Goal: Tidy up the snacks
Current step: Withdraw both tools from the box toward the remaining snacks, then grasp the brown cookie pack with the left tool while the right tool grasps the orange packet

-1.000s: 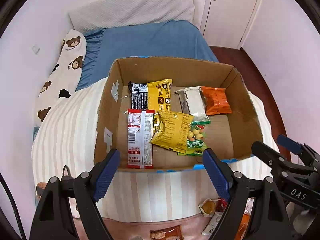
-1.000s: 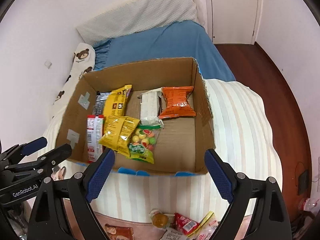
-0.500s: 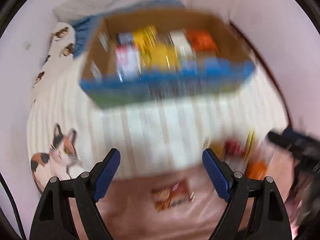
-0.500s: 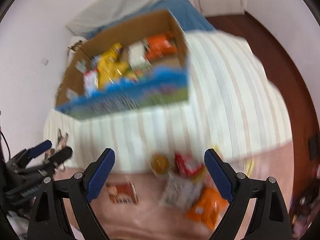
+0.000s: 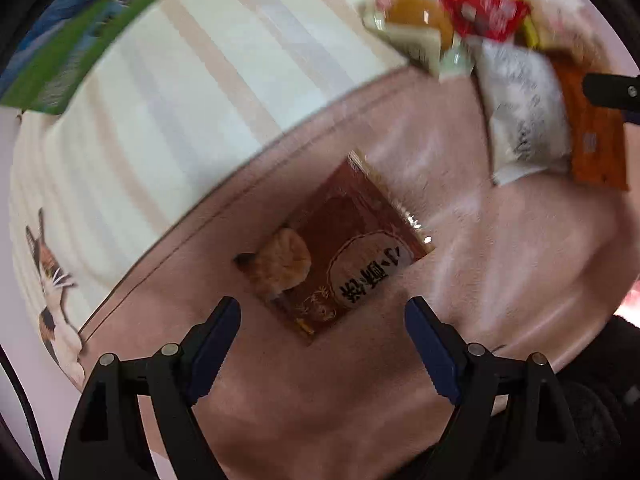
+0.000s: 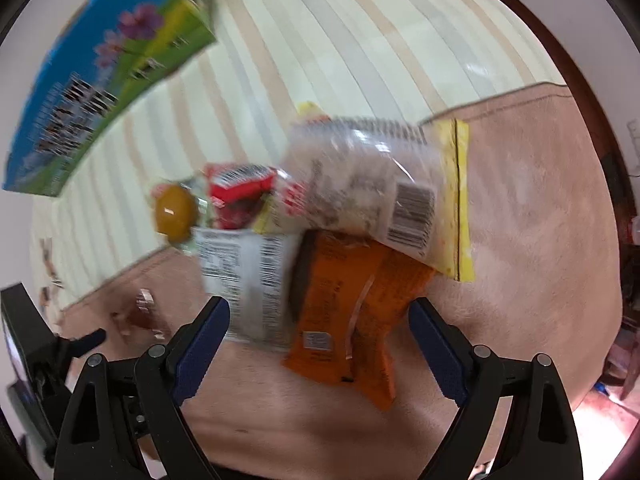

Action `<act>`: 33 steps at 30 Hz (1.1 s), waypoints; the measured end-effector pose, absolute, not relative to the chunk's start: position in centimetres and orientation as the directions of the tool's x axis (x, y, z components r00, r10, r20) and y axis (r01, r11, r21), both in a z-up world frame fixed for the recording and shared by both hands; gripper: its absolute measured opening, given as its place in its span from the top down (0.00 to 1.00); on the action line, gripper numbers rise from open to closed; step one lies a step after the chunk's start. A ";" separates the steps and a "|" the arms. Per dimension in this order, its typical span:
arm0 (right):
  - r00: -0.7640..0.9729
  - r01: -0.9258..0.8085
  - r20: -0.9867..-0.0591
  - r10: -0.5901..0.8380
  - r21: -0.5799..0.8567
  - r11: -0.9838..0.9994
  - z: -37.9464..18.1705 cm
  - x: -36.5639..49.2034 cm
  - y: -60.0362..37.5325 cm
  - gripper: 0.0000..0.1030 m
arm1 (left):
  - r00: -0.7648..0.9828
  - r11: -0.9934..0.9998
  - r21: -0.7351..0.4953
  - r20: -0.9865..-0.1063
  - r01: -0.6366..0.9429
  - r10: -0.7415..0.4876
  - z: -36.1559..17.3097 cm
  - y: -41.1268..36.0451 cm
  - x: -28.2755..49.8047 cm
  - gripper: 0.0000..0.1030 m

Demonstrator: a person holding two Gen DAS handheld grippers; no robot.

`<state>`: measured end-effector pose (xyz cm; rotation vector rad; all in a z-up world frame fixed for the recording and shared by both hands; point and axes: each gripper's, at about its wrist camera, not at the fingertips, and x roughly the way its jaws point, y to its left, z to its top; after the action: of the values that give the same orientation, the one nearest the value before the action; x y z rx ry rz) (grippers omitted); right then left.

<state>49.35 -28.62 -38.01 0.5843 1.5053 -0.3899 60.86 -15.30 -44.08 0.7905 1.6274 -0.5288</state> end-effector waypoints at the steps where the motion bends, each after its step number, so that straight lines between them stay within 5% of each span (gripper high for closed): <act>1: 0.035 0.587 -0.992 0.117 0.115 0.801 -38.5 49.1 -28.6 0.10 | -0.082 0.656 0.085 -0.972 0.750 0.221 -44.7 -15.5 60.9 0.18; 7: 0.022 0.608 -0.990 0.139 0.124 0.784 -40.8 48.0 -28.9 0.13 | -0.048 0.589 0.111 -0.967 0.800 0.249 -46.1 -17.1 61.3 0.18; 14: 0.043 0.583 -0.991 0.129 0.129 0.802 -40.8 47.7 -29.3 0.51 | -0.087 0.806 0.047 -0.989 0.589 0.122 -44.5 -16.1 65.7 0.28; 18: 0.006 0.551 -0.983 0.184 0.157 0.820 -41.1 47.4 -28.3 0.52 | -0.217 0.942 -0.127 -0.974 0.311 -0.060 -44.2 -13.2 68.7 0.28; 21: -0.035 0.517 -0.968 0.250 0.197 0.833 -41.4 46.8 -27.1 0.52 | -0.286 0.938 -0.192 -0.952 0.290 -0.106 -44.4 -13.0 68.8 0.28; 24: -0.020 0.543 -0.964 0.267 0.213 0.812 -41.3 46.7 -27.2 0.47 | -0.264 0.894 -0.177 -0.962 0.411 -0.069 -43.2 -13.9 68.0 0.28; 26: -0.013 0.565 -0.962 0.274 0.219 0.796 -41.5 46.8 -27.4 0.31 | -0.176 0.824 -0.110 -0.984 0.556 -0.013 -41.4 -15.9 67.2 0.28; 28: -0.010 0.581 -0.960 0.280 0.222 0.783 -41.6 47.1 -27.5 0.26 | -0.074 0.737 -0.007 -0.996 0.676 0.058 -40.7 -17.6 66.4 0.28; 33: -0.025 0.579 -0.967 0.254 0.193 0.792 -42.2 48.9 -27.0 0.25 | 0.074 0.495 0.173 -0.974 0.851 0.213 -42.5 -21.7 64.3 0.28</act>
<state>48.88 -27.02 -42.17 0.6766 1.6115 -0.2933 64.32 -21.73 -42.47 0.9870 1.4522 -0.6210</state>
